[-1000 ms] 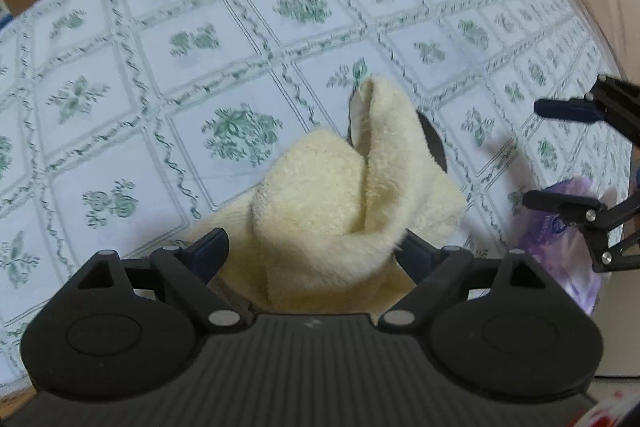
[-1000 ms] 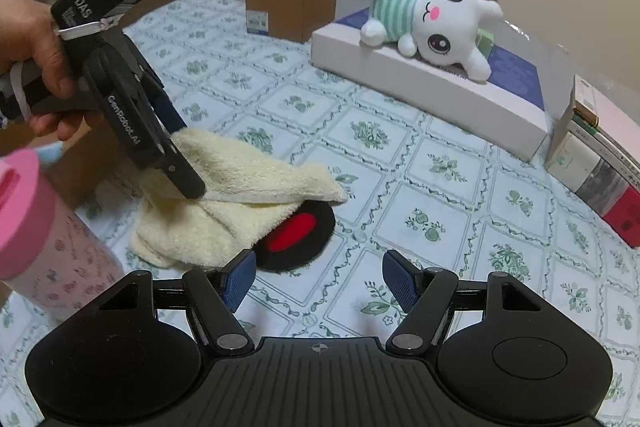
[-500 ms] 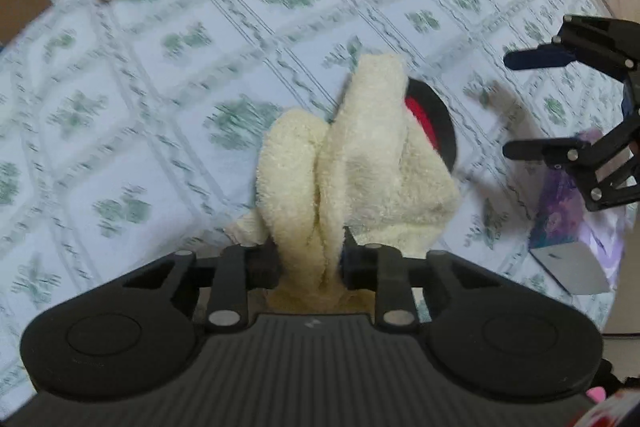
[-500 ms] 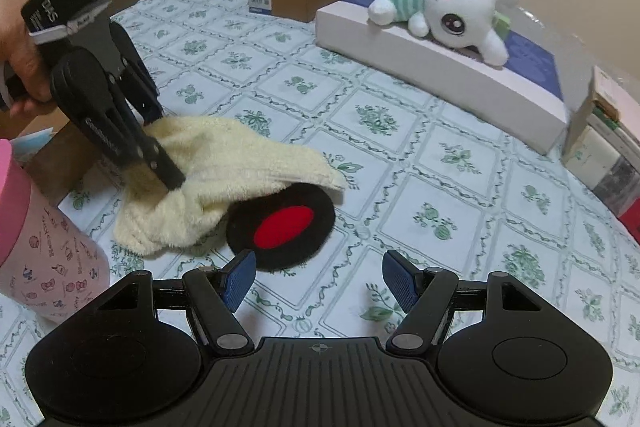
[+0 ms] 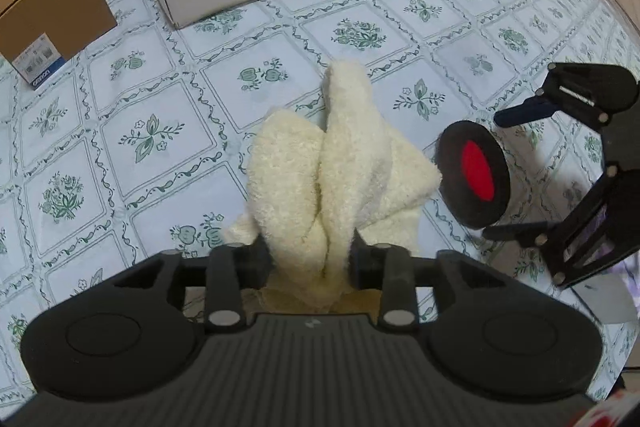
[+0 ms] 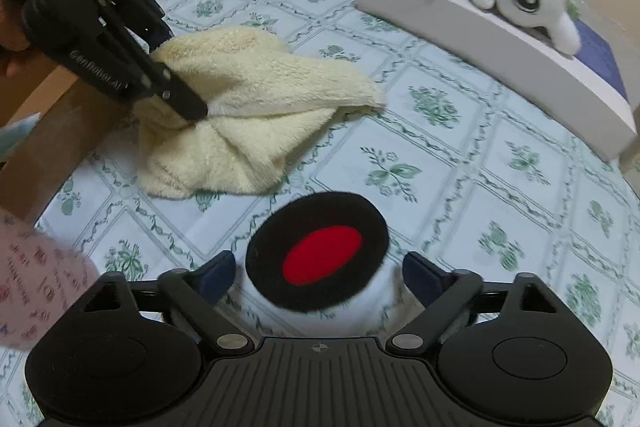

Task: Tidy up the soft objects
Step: 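Grasp the black-red round pad with the right tool while the left tool holds the towel, then lift and carry the cream towel and black-red pad toward the box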

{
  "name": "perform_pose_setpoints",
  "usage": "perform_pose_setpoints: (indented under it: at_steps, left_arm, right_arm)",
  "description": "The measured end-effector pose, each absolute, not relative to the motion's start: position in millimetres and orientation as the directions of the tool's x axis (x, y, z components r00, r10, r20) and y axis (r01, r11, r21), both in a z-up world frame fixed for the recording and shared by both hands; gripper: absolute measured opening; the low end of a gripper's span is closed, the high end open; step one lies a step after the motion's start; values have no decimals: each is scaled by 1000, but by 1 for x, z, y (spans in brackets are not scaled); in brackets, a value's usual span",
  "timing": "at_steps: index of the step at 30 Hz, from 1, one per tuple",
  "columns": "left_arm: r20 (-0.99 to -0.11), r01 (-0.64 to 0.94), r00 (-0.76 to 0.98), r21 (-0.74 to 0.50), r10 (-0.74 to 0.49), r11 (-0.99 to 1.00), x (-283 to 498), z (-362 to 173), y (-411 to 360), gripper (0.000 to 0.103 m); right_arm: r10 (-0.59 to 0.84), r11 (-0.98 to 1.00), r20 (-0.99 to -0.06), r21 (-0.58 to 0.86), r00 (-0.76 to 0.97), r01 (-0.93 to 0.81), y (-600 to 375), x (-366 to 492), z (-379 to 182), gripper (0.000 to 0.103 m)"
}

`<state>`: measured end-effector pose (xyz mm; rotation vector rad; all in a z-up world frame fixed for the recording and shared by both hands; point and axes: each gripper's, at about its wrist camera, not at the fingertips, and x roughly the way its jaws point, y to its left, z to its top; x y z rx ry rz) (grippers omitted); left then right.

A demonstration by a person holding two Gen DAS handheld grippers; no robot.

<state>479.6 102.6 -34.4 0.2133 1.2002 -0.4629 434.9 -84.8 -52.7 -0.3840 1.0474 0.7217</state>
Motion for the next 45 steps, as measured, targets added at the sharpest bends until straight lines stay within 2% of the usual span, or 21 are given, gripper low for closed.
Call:
perform_pose_setpoints:
  at_steps: [1, 2, 3, 8, 10, 13, 15, 18, 26, 45]
  left_arm:
    - [-931, 451, 285, -81, -229, 889, 481, -36, 102, 50]
    - [-932, 449, 286, -76, -224, 890, 481, -37, 101, 63]
    - [-934, 450, 285, -71, -218, 890, 482, -39, 100, 66]
    - [-941, 497, 297, 6, -163, 868, 483, -50, 82, 68]
    - [-942, 505, 305, 32, -143, 863, 483, -51, 77, 69]
    - [-942, 518, 301, 33, -146, 855, 483, -51, 74, 55]
    - [-941, 529, 303, 31, -154, 848, 481, -49, 71, 33]
    - [-936, 535, 323, 61, -137, 843, 476, -43, 69, 19]
    - [-902, 479, 386, 17, -193, 878, 464, -5, 79, 16]
    - [-738, 380, 651, 118, -175, 917, 360, 147, 92, 16]
  right_arm:
    - [347, 716, -889, 45, 300, -696, -82, 437, -55, 91]
    - [336, 720, -893, 40, 298, -693, -80, 439, -58, 91]
    - [327, 722, -897, 35, 297, -691, -78, 440, -61, 91]
    - [326, 755, -899, 61, 294, -652, -78, 445, -69, 89]
    - [325, 759, -895, 55, 305, -649, -79, 445, -67, 81]
    - [320, 763, -894, 47, 313, -644, -80, 444, -64, 76]
    - [313, 765, -895, 37, 320, -643, -81, 441, -63, 75]
    - [308, 776, -890, 31, 335, -630, -85, 437, -59, 75]
    - [333, 825, -845, 46, 418, -564, -114, 429, -22, 75]
    - [382, 862, -716, 48, 584, -505, -147, 321, 99, 75]
